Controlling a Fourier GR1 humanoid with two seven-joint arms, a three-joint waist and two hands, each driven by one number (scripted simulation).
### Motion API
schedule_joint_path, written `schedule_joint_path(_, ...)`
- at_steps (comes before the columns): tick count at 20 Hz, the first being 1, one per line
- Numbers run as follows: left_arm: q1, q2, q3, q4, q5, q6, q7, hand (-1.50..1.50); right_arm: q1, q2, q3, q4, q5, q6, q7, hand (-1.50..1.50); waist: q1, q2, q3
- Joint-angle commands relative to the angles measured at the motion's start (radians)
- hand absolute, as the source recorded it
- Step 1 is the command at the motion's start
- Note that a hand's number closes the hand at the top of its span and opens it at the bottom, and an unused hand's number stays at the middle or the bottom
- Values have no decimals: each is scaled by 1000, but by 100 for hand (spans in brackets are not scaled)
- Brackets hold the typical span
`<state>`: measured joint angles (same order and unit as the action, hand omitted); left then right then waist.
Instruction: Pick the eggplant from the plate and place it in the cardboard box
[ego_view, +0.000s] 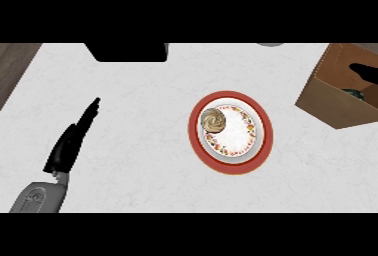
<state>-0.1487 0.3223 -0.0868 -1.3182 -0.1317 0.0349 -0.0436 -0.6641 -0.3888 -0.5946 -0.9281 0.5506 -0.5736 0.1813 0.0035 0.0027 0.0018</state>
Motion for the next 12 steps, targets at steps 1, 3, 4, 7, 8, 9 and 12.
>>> schedule_joint_path(1,-16,-30,-2,33,-20,18,4,0,120,2,-73,-78,-136,-10,-169,-150,-14,-3,-1)
schedule_joint_path(3,12,-10,17,29,-13,8,-24,0,168,-32,-130,-83,-211,17,-246,-150,-12,-2,-1)
schedule_joint_path(4,-26,19,37,16,0,-34,4,0,140,-13,-123,-25,-219,-27,-281,-150,-2,-1,-1)
schedule_joint_path(7,10,-22,27,33,-32,10,-35,0,231,-8,-155,-103,-282,-14,-325,-150,-8,-3,-1)
schedule_joint_path(8,43,-34,16,25,-38,9,-70,0,228,-13,-168,-64,-309,-22,-376,-150,-3,-2,-1)
schedule_joint_path(9,-19,-38,16,-2,-25,-6,33,0,278,-19,-180,-132,-326,8,-367,-150,-11,-4,-1)
schedule_joint_path(12,17,-21,42,22,-31,-18,-10,0,317,-52,-223,-95,-399,26,-439,-150,-5,-3,-1)
